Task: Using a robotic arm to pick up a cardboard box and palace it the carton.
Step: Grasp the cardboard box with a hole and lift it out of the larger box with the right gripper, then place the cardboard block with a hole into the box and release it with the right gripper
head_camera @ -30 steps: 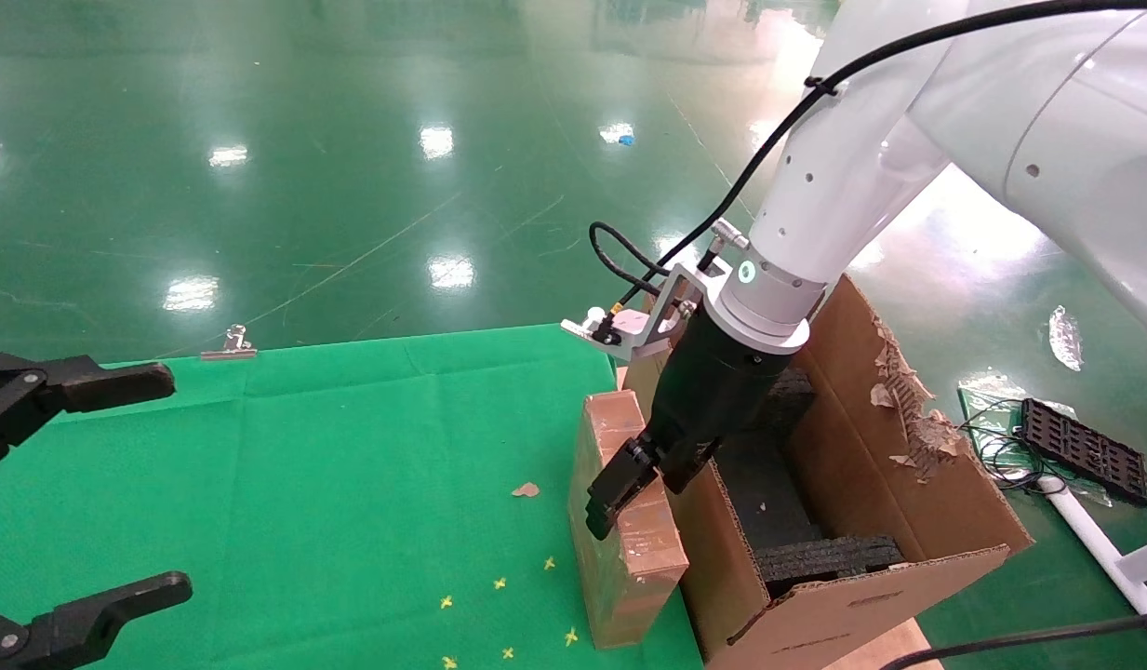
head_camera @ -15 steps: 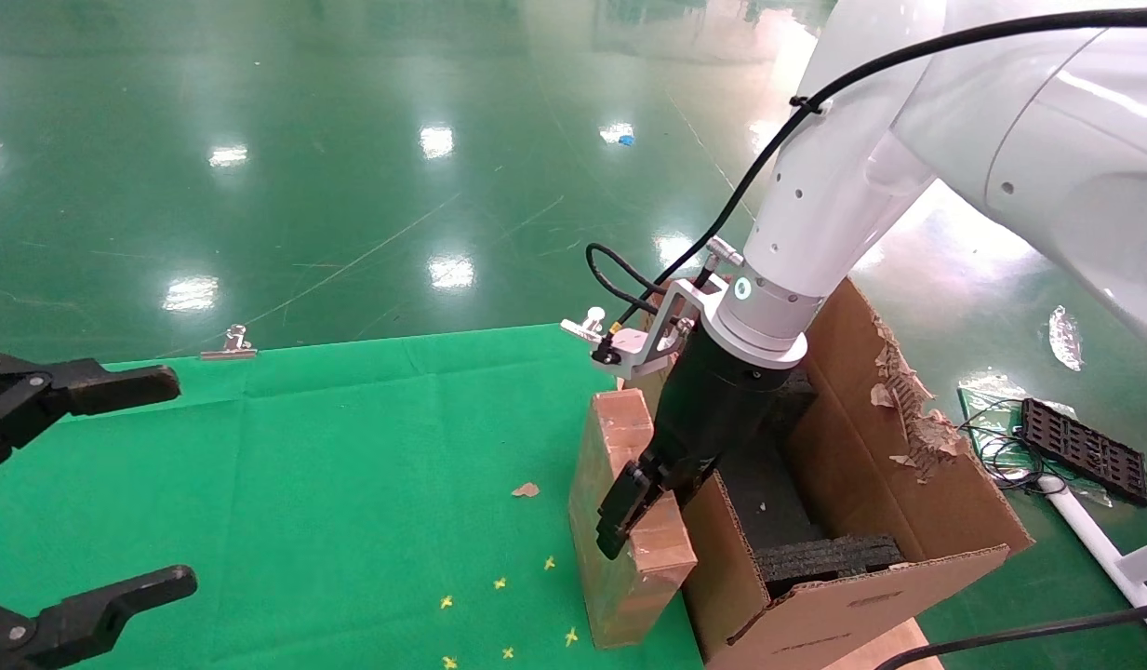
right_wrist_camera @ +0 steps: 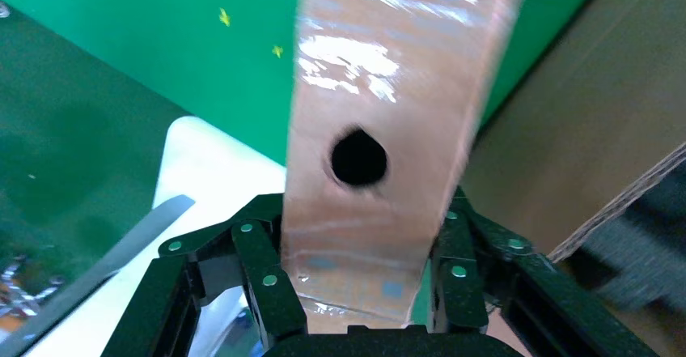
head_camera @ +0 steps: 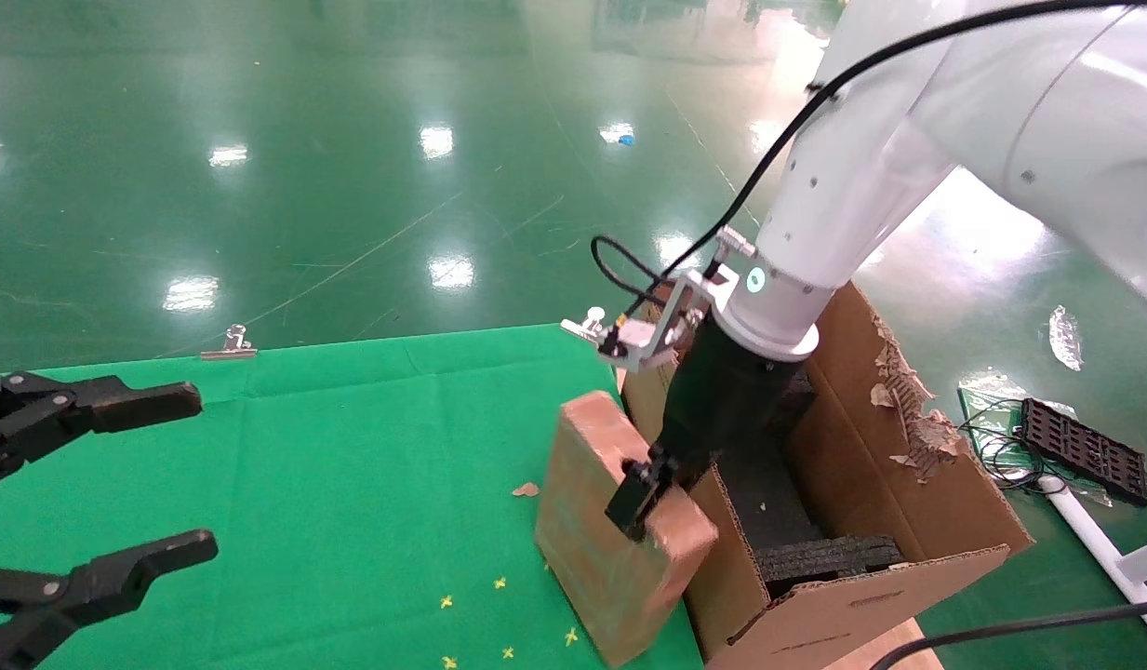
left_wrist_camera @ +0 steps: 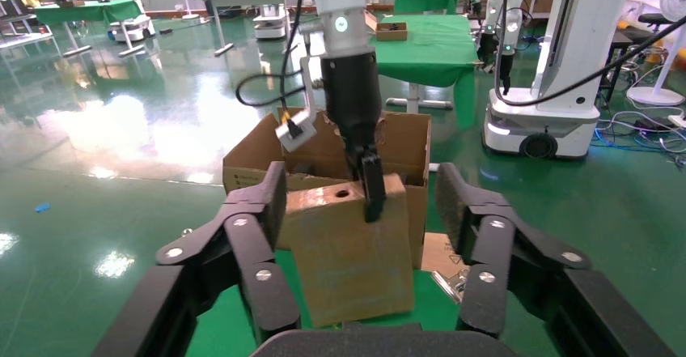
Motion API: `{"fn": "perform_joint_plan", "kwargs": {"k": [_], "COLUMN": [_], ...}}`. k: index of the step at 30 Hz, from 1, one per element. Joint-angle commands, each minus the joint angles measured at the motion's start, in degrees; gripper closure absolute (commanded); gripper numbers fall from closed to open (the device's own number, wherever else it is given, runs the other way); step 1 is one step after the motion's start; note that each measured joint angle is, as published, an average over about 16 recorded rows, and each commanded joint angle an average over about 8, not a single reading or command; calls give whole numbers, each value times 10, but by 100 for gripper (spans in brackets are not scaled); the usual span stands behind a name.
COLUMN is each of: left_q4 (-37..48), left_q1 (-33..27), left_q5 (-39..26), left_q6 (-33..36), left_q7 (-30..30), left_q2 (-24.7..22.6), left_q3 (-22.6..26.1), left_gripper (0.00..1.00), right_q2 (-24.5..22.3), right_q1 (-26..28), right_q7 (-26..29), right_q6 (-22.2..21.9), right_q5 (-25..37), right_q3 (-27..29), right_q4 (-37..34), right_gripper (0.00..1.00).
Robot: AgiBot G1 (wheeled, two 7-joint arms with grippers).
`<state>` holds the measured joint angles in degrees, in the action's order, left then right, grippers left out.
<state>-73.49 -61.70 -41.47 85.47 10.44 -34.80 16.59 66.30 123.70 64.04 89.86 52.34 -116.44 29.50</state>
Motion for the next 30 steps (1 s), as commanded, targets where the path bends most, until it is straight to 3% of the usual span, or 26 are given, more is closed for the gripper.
{"fn": "perform_joint_plan", "kwargs": {"k": [1,10,15,21,28,29,30], "left_q4": [0,0,0,0,0,0,0], "left_q1": [0,0,0,0,0,0,0], "left_q5": [0,0,0,1,1,1,1], "left_q6": [0,0,0,0,0,0,0], "left_q7": [0,0,0,0,-1,-1,-1], "left_q2": [0,0,0,0,0,0,0], "left_q3": [0,0,1,1,1,1,1], "left_gripper": [100,100,100,100,100,97,85], "right_q2": [-3,-55,-98,-132,-164,-169,-173], "right_q1": [4,124,187,219,197,189,180], "right_q7": [-12,-156,-203,-207,-174,-168,-161], "right_q6": [-1,-42,-62,-66,-45,-40,-36], "right_q5": [-7,-7,-2,31,58,59,60], "right_q3": [-1,37,51,35,10,8,6], "right_q4": [1,-19,-47,-104,-173,-182,-189], "right_gripper": [100,100,100,100,100,100,100]}}
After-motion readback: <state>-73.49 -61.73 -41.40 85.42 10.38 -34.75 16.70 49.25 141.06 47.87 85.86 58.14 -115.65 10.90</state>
